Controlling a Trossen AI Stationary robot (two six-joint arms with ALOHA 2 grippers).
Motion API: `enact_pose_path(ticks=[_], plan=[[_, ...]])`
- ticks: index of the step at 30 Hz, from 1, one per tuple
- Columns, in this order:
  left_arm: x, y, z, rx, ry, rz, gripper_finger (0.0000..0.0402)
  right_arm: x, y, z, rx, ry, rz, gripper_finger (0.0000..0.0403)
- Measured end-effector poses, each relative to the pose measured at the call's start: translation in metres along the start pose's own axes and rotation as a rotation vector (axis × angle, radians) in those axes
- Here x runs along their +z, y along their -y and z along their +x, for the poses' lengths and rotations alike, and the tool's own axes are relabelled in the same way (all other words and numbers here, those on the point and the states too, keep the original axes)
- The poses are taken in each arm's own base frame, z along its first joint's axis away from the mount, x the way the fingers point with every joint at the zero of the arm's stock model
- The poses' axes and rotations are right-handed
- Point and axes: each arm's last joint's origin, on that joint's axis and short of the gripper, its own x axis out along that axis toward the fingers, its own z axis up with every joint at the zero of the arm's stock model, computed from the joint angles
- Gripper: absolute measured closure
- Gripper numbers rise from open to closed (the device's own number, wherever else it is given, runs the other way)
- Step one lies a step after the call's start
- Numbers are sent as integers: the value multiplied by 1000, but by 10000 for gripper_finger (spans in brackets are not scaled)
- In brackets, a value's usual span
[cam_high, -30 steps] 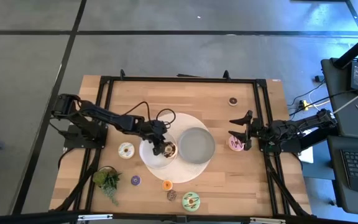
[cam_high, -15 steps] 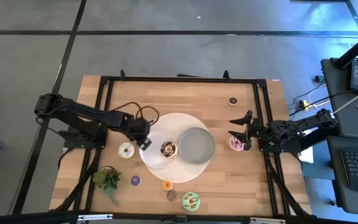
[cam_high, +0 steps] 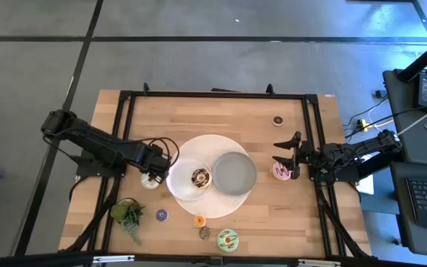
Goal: Pick & Place donuts
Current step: Put the big white donut on the white plate
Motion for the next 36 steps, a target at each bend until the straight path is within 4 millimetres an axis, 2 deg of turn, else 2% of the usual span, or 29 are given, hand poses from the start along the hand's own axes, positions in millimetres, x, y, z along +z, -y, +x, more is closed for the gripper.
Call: enact_pose_path(ticks=[14, 20, 27, 36], plan=[[-23, 5, -2, -5, -6, -14, 240, 0, 0, 0, -1, 0, 3, 142], [-31, -3, 10, 46, -17, -76, 238, 0, 0, 0, 0, 0, 2, 142], [-32, -6, 15, 56, -10, -109, 242, 0, 0, 0, 0, 0, 1, 142], [-30, 2, 15, -24, 24, -108, 235, 0, 0, 0, 0, 0, 2, 142]])
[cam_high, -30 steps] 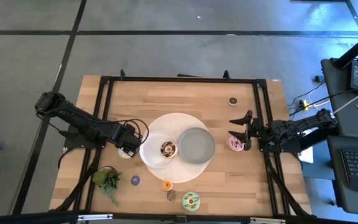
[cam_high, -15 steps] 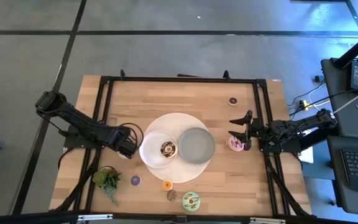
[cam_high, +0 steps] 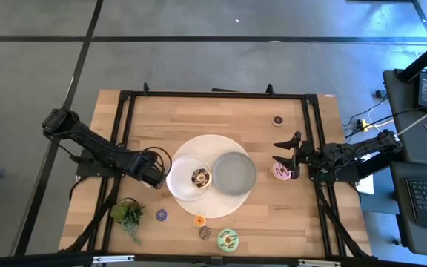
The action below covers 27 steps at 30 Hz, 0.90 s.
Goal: Pick & Place donuts
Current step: Put the big white donut on the white plate
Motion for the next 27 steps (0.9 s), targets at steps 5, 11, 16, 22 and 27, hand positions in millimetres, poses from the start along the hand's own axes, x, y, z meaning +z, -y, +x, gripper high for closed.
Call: enact_pose_path(ticks=[5, 11, 16, 22, 27], plan=[[0, 4, 0, -36, 27, 36, 239, 0, 0, 0, 0, 0, -1, 142], [0, 4, 7, -29, 41, 11, 244, 0, 0, 0, 0, 0, -1, 142], [-2, 3, 14, -22, 4, 9, 246, 0, 0, 0, 0, 0, -2, 142], [-2, 2, 13, -27, 2, 11, 277, 0, 0, 0, 0, 0, -2, 142], [-1, 2, 13, -28, -2, 18, 320, 0, 0, 0, 0, 0, -2, 142]])
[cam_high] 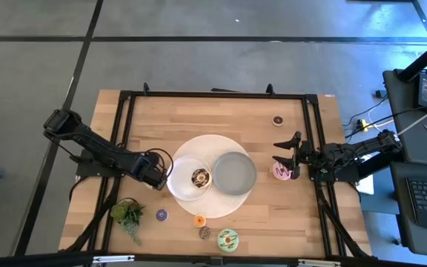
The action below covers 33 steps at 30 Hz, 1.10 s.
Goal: Pick & Place donuts
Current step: Put the big white donut on the white plate
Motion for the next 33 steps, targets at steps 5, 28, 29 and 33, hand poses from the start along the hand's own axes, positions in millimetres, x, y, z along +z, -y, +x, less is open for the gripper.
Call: enact_pose_path(ticks=[5, 28, 29, 33], plan=[[8, 9, -10, -39, 1, 50, 352, 0, 1, 0, -21, 3, -1, 142], [52, 67, -60, -300, 448, 417, 371, 0, 1, 0, -40, 6, 0, 142], [53, 71, -58, -312, 465, 435, 371, 0, 1, 0, -41, 6, 0, 142], [56, 83, -44, -315, 464, 471, 371, 0, 1, 0, -41, 6, 3, 142]])
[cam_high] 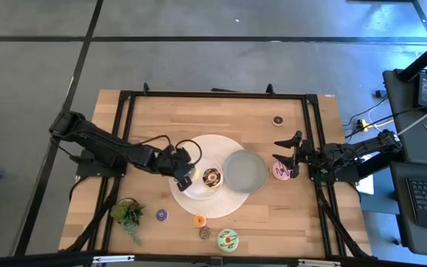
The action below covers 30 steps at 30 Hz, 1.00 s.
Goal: Pick & Place donuts
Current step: Put the big white donut on the white plate
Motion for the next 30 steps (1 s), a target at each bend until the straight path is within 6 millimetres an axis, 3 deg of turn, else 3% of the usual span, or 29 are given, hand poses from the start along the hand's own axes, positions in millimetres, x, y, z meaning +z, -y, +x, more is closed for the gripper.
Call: enact_pose_path(ticks=[6, 12, 30], plan=[[-9, -1, 33, 29, -123, -5, 371, 0, 0, 0, -1, 0, 1, 142], [-14, -1, 49, -18, -218, -30, 371, 0, 0, 0, -1, 0, 1, 142], [-8, -3, 44, -87, -237, -8, 343, 0, 0, 0, -3, 1, -3, 142]])
